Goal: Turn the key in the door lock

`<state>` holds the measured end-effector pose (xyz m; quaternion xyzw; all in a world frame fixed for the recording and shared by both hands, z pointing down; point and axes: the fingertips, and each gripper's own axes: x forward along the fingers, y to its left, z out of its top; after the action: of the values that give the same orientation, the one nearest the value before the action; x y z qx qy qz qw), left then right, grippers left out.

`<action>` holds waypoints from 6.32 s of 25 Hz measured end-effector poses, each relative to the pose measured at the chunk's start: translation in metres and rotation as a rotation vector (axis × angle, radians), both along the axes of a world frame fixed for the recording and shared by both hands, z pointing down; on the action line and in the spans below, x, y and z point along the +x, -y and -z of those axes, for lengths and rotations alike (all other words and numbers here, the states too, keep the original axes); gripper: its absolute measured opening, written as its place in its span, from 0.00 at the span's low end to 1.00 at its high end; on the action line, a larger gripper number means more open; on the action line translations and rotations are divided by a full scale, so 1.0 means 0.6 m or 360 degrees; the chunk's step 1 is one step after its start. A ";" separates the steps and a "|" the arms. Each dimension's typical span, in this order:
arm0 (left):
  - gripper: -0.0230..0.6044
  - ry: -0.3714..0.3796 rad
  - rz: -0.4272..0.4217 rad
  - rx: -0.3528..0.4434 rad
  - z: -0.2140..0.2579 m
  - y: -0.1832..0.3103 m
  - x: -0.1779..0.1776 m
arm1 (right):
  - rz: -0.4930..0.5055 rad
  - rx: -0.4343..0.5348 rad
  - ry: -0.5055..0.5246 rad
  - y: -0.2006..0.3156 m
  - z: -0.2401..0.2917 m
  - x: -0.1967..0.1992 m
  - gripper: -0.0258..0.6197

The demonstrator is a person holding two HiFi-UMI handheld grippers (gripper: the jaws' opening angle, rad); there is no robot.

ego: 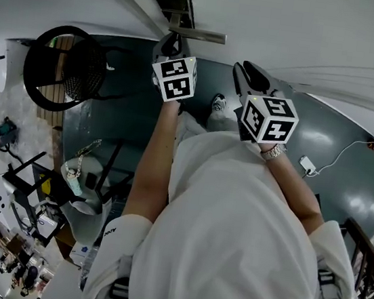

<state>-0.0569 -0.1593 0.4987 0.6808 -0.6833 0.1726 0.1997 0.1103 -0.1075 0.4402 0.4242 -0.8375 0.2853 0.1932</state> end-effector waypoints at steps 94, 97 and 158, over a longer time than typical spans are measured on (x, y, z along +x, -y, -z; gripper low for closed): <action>0.20 0.0899 -0.0122 -0.0166 -0.004 -0.002 0.011 | 0.0109 -0.0079 0.0120 0.045 -0.021 0.035 0.18; 0.20 0.0708 -0.0094 -0.0188 -0.004 0.000 0.010 | 0.0108 -0.0079 0.0131 0.049 -0.021 0.036 0.18; 0.16 -0.3439 -0.0070 0.0082 0.000 -0.024 -0.007 | -0.0269 -0.0059 -0.0024 -0.054 -0.010 -0.080 0.18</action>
<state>-0.0614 -0.1446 0.4989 0.4890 -0.1368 -0.5300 0.6792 0.0622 -0.0750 0.4462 0.4918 -0.7918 0.3128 0.1826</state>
